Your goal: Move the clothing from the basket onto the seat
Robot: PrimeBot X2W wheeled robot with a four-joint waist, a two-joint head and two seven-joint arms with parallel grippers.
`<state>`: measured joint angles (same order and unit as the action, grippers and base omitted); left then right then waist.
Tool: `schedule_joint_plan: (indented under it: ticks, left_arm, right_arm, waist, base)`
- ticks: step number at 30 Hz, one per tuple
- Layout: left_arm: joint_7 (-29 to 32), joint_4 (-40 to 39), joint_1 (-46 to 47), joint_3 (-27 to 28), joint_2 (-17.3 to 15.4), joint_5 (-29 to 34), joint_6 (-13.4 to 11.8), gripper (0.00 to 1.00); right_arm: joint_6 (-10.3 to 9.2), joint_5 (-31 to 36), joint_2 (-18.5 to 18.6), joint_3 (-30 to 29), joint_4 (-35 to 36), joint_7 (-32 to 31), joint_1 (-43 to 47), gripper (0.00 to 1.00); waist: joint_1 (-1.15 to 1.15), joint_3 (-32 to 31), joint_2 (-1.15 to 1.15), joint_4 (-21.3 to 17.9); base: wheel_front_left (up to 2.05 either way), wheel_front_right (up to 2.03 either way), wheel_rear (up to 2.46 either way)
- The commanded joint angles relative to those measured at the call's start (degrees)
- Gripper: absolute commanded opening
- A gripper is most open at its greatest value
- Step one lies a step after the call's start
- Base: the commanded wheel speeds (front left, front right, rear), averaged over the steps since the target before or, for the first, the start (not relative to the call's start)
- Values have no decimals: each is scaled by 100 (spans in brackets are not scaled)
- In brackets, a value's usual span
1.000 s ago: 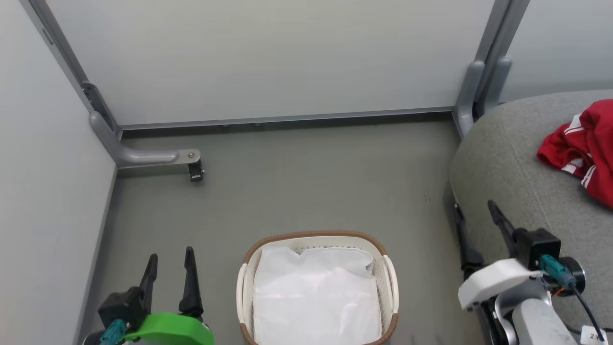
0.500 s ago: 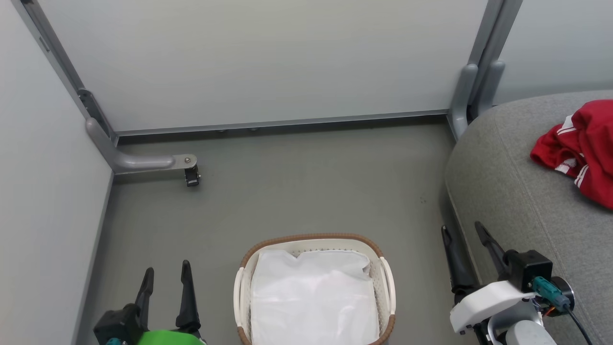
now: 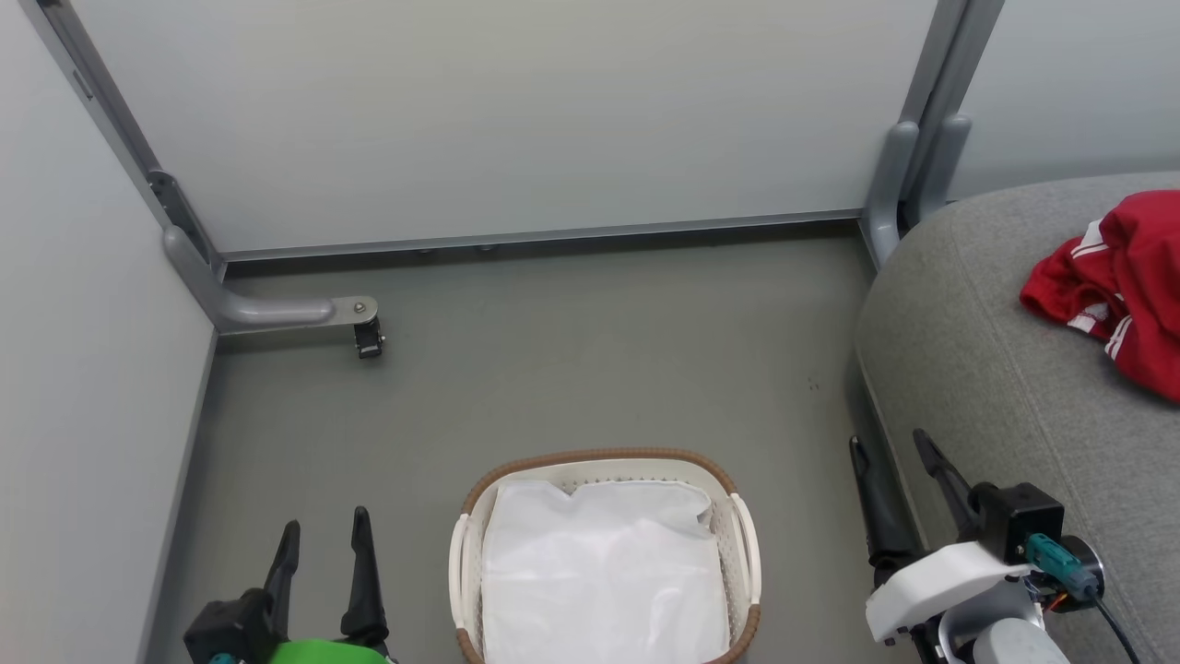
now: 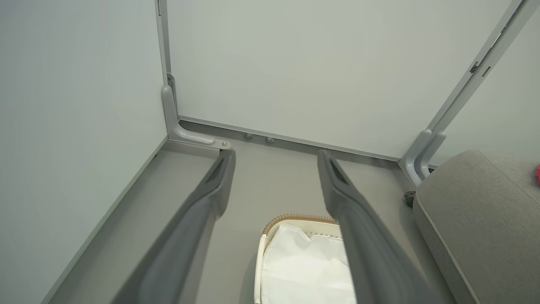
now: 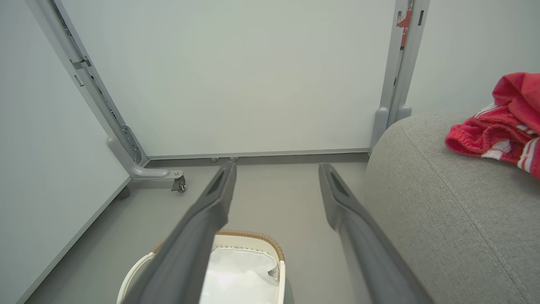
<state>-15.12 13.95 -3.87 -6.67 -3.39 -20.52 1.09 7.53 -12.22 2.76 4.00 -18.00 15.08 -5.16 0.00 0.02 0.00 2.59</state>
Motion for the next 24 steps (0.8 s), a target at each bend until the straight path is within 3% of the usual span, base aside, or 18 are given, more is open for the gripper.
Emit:
schedule_joint_plan:
  ticks: [1, 8, 9, 12, 24]
  left_arm:
    - [-4, 45, -22, 21, 0, 12, 39, 100]
    - [-4, 102, 54, 37, 14, -27, 94, 100]
    - [2, 117, 7, 31, 21, -21, 91, 0]
    - [10, 249, -9, 25, 35, -41, 91, 0]
    - [359, 214, 169, 241, 37, -1176, 180, 0]
  right_arm:
    - [-8, -49, 25, -10, -16, 13, 64, 100]
    - [-8, -54, 25, -18, -38, 13, 32, 100]
    - [0, -33, -2, -3, -36, 0, 1, 0]
    - [0, -52, -25, 6, -166, -9, 40, 0]
    - [-1, -1322, -18, -167, -72, -355, 7, 0]
  waist:
    - [0, 4, 0, 2]
    - [0, 8, 0, 3]
    - [0, 9, 0, 4]
    - [0, 10, 0, 3]
    - [0, 10, 0, -22]
  base:
    - [0, 0, 0]
    - [0, 0, 0]
    - [0, 0, 0]
    - [0, 0, 0]
    - [0, 0, 0]
